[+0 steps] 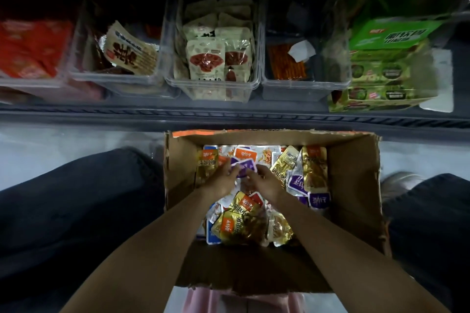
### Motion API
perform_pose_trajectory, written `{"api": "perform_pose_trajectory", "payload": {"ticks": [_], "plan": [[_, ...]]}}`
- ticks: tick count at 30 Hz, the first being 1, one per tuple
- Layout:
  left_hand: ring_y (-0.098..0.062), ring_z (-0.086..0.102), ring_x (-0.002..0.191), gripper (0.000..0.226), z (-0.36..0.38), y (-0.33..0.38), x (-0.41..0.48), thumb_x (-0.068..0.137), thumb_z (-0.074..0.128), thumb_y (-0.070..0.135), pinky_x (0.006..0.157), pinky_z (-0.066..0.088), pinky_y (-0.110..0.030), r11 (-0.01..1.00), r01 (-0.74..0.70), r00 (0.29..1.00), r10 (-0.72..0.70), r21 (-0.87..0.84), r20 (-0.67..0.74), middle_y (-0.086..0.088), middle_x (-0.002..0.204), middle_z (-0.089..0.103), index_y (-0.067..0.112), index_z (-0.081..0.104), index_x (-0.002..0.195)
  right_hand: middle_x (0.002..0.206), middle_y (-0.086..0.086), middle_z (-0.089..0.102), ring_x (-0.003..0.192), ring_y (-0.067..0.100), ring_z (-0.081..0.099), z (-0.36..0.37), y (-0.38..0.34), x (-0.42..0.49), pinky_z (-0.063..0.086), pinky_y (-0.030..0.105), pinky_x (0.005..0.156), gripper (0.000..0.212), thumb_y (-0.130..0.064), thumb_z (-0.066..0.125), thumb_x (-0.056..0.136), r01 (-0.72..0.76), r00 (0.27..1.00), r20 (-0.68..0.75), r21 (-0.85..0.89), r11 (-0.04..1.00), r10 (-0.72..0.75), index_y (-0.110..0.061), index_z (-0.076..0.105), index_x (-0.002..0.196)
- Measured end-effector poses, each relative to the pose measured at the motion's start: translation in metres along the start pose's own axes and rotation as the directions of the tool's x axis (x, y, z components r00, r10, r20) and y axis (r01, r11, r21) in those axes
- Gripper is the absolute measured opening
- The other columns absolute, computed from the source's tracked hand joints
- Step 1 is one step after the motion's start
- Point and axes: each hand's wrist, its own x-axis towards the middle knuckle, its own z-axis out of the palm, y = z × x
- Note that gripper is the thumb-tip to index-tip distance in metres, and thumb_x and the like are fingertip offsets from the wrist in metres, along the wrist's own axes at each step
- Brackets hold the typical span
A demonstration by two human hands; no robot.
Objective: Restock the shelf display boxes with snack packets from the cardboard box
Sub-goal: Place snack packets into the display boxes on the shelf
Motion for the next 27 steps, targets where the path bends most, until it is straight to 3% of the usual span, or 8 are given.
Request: {"api": "perform_pose_trajectory", "payload": {"ticks": [3,8,10,12,15,17,20,27], "plan": [[-0.028,0.009,0.146,0.054,0.011,0.003,-0.001,0.099,0.021,0.052,0.115,0.018,-0.043,0.998,-0.017,0.999,0.019,-0.056,0.033,-0.002,0.159,0.006,0.038,0.009,0.15,0.094,0.012,0.068,0.077,0.022,0.065,0.003,0.006,0.002,0.055,0.022,0.065,0.02,-0.011,0.06,0.091,-0.044,0.996,-0.066,0.139,0.989,0.054,-0.002,0.058,0.109],[-0.027,0.03,0.139,0.053,0.013,0.01,-0.003,0.102,0.037,0.03,0.106,0.035,-0.035,0.975,-0.065,0.997,0.073,-0.214,0.031,-0.007,0.155,0.024,0.026,0.014,0.15,0.091,0.01,0.067,0.079,0.023,0.063,-0.01,0.016,0.0,0.053,0.018,0.057,0.024,-0.009,0.066,0.086,-0.117,0.986,-0.091,0.225,0.967,0.14,0.0,0.066,0.109],[-0.028,0.039,0.133,0.057,0.011,0.011,-0.007,0.097,0.051,0.028,0.105,0.04,-0.044,0.986,-0.072,0.995,0.081,-0.153,0.059,-0.007,0.149,0.034,0.024,0.023,0.147,0.101,0.014,0.068,0.088,0.023,0.062,-0.017,0.017,-0.003,0.052,0.024,0.069,0.023,-0.011,0.066,0.087,-0.112,0.984,-0.109,0.229,0.967,0.14,0.0,0.068,0.107],[-0.021,0.048,0.121,0.052,0.008,0.011,-0.009,0.092,0.059,0.026,0.095,0.045,-0.035,0.992,-0.119,0.991,0.122,-0.048,0.062,-0.001,0.131,0.048,0.018,0.036,0.139,0.102,0.015,0.067,0.092,0.025,0.061,-0.024,0.016,-0.005,0.05,0.026,0.074,0.023,-0.009,0.066,0.087,-0.069,0.987,-0.124,0.241,0.968,0.101,0.001,0.067,0.107],[-0.015,0.052,0.098,0.033,0.001,0.017,-0.017,0.09,0.062,0.031,0.078,0.042,-0.027,0.985,-0.174,0.982,0.173,0.006,0.078,0.004,0.106,0.051,0.019,0.05,0.118,0.084,0.007,0.066,0.084,0.023,0.062,-0.038,0.007,-0.015,0.049,0.015,0.056,0.019,-0.003,0.067,0.084,-0.029,0.994,-0.091,0.3,0.953,0.059,0.003,0.067,0.102],[-0.015,0.054,0.093,0.026,-0.005,0.02,-0.021,0.088,0.063,0.038,0.074,0.044,-0.029,0.978,-0.208,0.975,0.207,0.008,0.078,-0.001,0.104,0.056,0.021,0.052,0.104,0.072,0.003,0.069,0.067,0.016,0.068,-0.048,0.0,-0.023,0.05,0.016,0.049,0.004,-0.004,0.068,0.084,-0.025,0.998,-0.044,0.357,0.934,0.044,0.0,0.067,0.083],[-0.017,0.06,0.102,0.029,-0.009,0.029,-0.032,0.087,0.065,0.036,0.086,0.05,-0.033,0.967,-0.236,0.97,0.241,-0.093,0.041,-0.003,0.115,0.062,0.019,0.055,0.108,0.066,0.004,0.071,0.058,0.016,0.068,-0.056,-0.012,-0.035,0.052,0.023,0.053,0.012,-0.014,0.074,0.079,0.028,1.0,-0.011,0.39,0.92,-0.026,-0.007,0.065,0.077],[-0.019,0.065,0.101,0.041,-0.016,0.06,-0.085,0.083,0.072,0.023,0.094,0.051,-0.039,0.9,-0.327,0.945,0.319,-0.288,-0.077,-0.003,0.114,0.068,0.015,0.057,0.12,0.097,0.014,0.072,0.085,0.031,0.069,-0.064,-0.054,-0.085,0.053,0.034,0.068,0.036,-0.022,0.078,0.073,0.191,0.981,-0.058,0.421,0.887,-0.184,-0.005,0.068,0.104]]}}
